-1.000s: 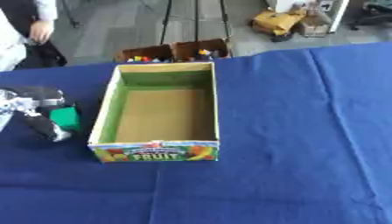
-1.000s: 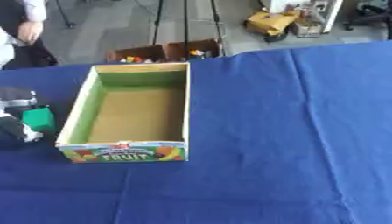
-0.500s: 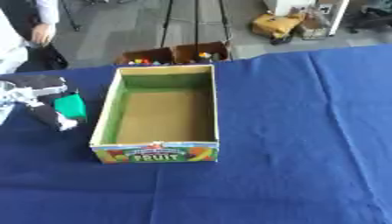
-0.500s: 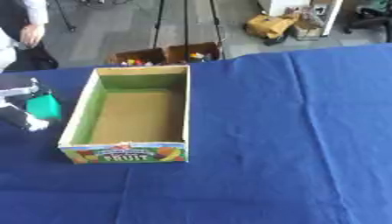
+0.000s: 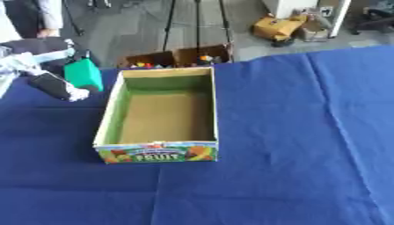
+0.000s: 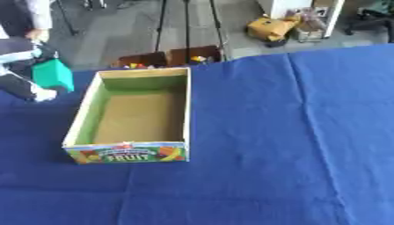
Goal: Pick up objects on the table and place them in the box.
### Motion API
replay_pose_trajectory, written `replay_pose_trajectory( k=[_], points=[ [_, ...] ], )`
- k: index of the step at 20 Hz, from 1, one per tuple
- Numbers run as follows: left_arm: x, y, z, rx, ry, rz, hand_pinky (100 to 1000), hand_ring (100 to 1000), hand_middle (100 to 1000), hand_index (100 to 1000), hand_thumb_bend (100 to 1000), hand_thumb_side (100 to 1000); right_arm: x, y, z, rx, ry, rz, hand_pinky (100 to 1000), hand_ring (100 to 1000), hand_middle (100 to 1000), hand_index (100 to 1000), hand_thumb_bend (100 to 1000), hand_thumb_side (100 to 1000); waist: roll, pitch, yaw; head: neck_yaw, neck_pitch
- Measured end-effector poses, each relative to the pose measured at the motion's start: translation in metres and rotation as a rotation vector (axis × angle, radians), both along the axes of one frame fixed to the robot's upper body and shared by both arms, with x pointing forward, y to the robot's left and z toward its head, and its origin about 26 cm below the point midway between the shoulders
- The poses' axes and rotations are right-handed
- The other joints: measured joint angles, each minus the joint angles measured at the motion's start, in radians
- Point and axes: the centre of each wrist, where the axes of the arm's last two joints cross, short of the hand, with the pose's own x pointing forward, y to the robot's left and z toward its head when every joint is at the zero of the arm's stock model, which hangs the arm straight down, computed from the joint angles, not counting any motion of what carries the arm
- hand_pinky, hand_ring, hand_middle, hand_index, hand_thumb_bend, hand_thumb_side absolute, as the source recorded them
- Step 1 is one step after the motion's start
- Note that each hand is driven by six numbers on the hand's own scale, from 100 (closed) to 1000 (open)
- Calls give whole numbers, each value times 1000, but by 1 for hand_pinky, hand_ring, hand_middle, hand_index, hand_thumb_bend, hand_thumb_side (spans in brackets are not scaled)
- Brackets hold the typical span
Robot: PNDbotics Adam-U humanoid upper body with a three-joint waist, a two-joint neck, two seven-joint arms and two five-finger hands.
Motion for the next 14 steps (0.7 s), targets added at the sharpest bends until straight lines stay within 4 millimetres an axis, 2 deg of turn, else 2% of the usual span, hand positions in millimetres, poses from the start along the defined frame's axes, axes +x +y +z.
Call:
replay_pose_trajectory(
  k=[7, 11, 14],
  points=[
    [-13, -38, 26, 12, -76, -127, 100, 348, 493, 709, 100, 323, 0, 0, -3, 2, 9, -1, 732, 758, 530, 731, 100, 708, 11, -16, -1, -1, 0],
    [-12, -67, 26, 33, -66, -200, 101, 353, 499, 712, 100, 323, 0, 2, -4, 4, 15, 7, 732, 758, 531, 731, 100, 701, 14, -22, -9, 0, 0],
    [-6, -83, 20, 51, -34, -228, 105, 355, 504, 713, 100, 325, 0, 2, -4, 5, 17, 10, 732, 758, 531, 731, 100, 697, 16, -24, -16, 5, 0]
  ],
)
